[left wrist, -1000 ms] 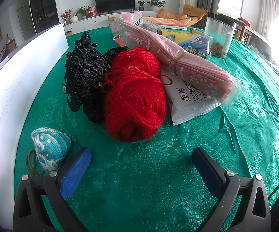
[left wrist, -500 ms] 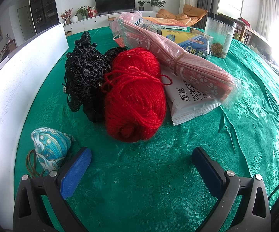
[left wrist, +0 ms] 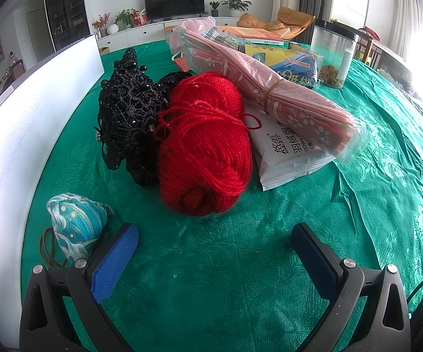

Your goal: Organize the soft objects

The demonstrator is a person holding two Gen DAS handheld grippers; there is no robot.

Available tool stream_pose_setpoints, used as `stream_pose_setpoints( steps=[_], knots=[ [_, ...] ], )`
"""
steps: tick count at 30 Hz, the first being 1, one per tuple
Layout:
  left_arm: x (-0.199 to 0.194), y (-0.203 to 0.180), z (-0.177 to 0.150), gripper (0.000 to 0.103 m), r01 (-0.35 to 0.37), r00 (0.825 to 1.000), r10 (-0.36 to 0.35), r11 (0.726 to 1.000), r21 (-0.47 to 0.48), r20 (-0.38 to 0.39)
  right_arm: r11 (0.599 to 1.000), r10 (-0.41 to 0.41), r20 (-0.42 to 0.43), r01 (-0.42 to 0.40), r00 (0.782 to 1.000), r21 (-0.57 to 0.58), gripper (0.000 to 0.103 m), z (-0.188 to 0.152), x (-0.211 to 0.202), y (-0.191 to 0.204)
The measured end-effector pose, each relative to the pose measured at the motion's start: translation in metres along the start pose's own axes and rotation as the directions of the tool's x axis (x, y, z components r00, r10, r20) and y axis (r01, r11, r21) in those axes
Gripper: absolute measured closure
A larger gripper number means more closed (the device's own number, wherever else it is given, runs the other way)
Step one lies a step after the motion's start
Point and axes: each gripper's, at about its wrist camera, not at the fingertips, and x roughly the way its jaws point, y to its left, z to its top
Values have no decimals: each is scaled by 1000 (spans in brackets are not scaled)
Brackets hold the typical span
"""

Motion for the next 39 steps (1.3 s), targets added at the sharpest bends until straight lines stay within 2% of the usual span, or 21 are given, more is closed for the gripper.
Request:
stream_pose_setpoints(
  steps=[14, 17, 20, 23, 25, 27, 29, 30, 32, 34, 37, 38, 39],
  knots=[
    [0, 0, 0, 0, 2, 1000, -2, 1000, 1, 0, 1000, 2, 1, -2, 1000, 6, 15, 0, 0, -2],
    [-3, -1, 3, 0, 23, 1000, -22, 1000, 21, -13, 1000, 4, -1, -4, 1000, 10, 15, -1, 0, -2],
    [-29, 6, 15, 0, 97, 994, -98, 995, 28, 40, 1000, 9, -6, -9, 1000, 24, 15, 1, 0, 0],
    [-69, 28, 37, 0, 174, 977, -175, 985, 20, 125, 999, 19, -15, -19, 1000, 39, 15, 0, 0, 3],
    [-91, 48, 51, 0, 173, 970, -173, 985, 15, 169, 998, 44, -26, -43, 999, 43, 15, -1, 2, 5],
    [-106, 70, 59, 0, 151, 968, -147, 989, -2, 202, 994, 109, -48, -108, 993, 22, 15, -1, 1, 15],
    [-113, 85, 61, 0, 124, 971, -118, 992, -15, 209, 973, 228, -94, -230, 969, -8, 15, 1, 7, 35],
    [-115, 91, 61, 0, 109, 973, -103, 994, -17, 207, 951, 303, -138, -309, 943, -29, 15, 4, 14, 52],
    [-118, 97, 57, 0, 92, 976, -86, 996, -22, 200, 911, 372, -207, -398, 905, -104, 15, 13, 23, 96],
    [-117, 103, 51, 0, 94, 980, -86, 995, -34, 180, 881, 379, -263, -432, 887, -190, 15, 25, 35, 139],
    [-111, 99, 36, 0, 110, 984, -105, 993, -32, 142, 858, 312, -371, -427, 875, -285, 18, 31, 65, 194],
    [-109, 97, 31, 0, 116, 985, -112, 993, -23, 129, 849, 291, -412, -432, 863, -305, 19, 29, 75, 209],
    [-107, 92, 26, 0, 125, 986, -123, 992, -8, 114, 836, 277, -461, -448, 843, -317, 21, 24, 84, 223]
  ],
)
